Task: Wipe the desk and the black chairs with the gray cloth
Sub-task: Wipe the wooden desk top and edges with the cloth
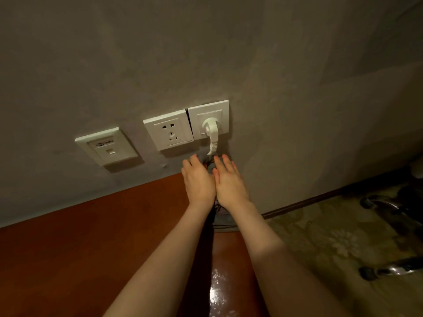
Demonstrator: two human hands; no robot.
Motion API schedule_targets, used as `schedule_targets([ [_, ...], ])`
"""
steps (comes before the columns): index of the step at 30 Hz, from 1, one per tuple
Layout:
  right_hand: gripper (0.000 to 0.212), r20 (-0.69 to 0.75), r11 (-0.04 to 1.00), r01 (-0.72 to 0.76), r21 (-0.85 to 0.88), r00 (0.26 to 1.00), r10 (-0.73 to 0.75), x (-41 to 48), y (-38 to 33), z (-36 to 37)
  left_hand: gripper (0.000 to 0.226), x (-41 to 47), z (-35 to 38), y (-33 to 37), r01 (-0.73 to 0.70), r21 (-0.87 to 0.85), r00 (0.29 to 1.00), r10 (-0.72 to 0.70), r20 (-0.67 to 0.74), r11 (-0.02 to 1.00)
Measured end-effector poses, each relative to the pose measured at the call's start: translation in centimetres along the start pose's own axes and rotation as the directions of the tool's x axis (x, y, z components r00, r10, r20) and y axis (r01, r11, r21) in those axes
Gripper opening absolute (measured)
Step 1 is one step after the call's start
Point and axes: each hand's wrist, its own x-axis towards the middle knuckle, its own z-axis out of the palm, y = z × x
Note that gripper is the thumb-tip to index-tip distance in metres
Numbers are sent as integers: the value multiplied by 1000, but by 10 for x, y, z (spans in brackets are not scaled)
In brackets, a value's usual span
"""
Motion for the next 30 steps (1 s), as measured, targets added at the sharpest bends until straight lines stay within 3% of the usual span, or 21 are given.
schedule_targets([
  [15,49,25,1000,10,19,1000,-10,-38,10,-1,35,-38,-3,-3,-133,217,991,133,12,967],
  [23,51,52,976,28,216,998,-40,-128,40,0,30,-133,-8,-6,-130,200,992,128,20,971],
  [27,50,107,951,-38,306,994,6,-172,46,-15,35,-173,-17,8,-139,183,988,125,86,973],
  [30,49,138,951,-114,288,987,76,-193,50,-24,26,-190,-25,21,-157,241,976,114,183,958],
])
